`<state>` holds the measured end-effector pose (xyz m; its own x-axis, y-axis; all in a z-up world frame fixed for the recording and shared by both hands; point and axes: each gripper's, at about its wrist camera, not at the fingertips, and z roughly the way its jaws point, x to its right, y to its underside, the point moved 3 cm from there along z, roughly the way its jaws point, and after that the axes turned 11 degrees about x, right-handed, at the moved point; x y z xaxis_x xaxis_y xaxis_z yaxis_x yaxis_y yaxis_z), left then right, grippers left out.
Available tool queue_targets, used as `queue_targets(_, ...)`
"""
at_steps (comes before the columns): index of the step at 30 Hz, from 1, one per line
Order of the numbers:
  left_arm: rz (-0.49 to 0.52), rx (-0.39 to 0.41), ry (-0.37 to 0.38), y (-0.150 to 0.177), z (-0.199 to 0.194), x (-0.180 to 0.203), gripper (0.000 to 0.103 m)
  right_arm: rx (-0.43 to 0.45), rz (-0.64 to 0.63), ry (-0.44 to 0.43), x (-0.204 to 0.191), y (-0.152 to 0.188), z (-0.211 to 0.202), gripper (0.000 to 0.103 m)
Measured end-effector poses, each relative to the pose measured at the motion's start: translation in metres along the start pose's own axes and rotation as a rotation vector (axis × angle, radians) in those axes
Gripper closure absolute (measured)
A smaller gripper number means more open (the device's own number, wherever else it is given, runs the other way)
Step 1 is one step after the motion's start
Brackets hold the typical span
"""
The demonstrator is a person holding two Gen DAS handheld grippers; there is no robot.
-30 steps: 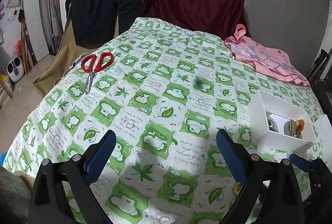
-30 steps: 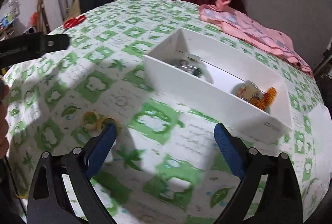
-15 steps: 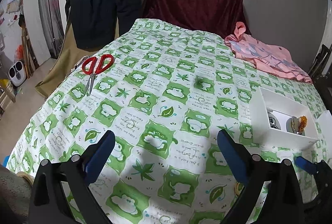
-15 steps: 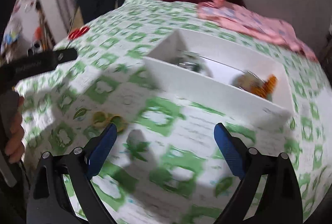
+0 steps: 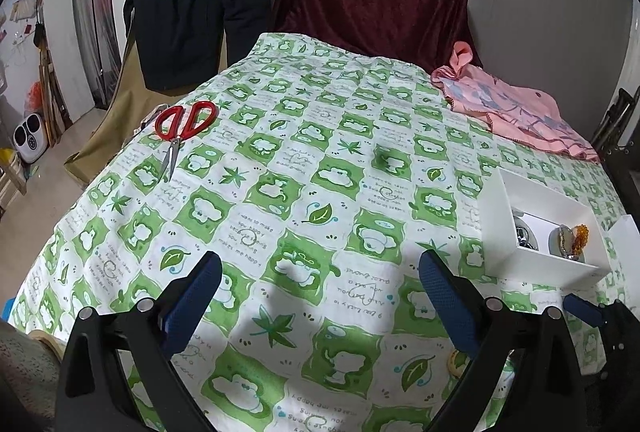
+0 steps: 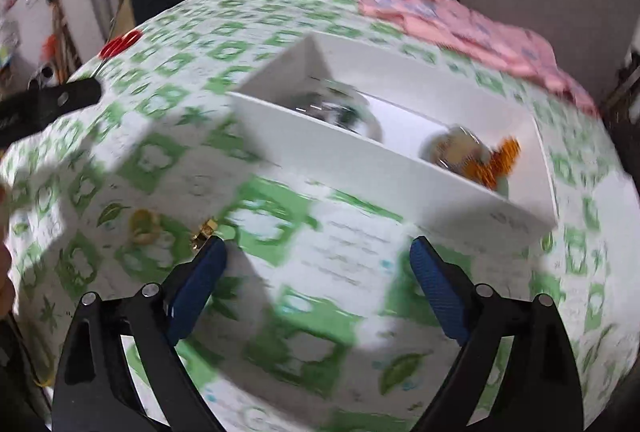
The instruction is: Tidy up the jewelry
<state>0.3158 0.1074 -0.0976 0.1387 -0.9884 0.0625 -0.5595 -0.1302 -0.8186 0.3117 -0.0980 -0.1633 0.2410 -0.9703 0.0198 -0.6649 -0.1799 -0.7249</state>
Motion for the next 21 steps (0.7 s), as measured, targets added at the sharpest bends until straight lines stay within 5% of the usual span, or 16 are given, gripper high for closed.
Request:
queue_targets(5, 0.003, 0.0, 0.002, 0.0, 0.0, 0.001, 0.006, 0.031, 0.053, -0.073, 0.001, -0.001, -0.011, 0.017)
queue_targets(14, 0.009, -0.003, 0.003, 0.0, 0.0, 0.001, 0.006, 0.031, -0.044, -0.068, -0.024, -0.003, -0.005, 0.033)
queue_targets(19, 0.014, -0.005, 0.003, 0.001, 0.0, 0.003, 0.006, 0.046, 0.008, -0.05, -0.005, -0.003, -0.01, 0.083)
queue_targets(21, 0.019, -0.005, 0.002, 0.001, 0.0, 0.004, 0.006, 0.044, 0.028, -0.059, 0.003, -0.003, -0.01, 0.087)
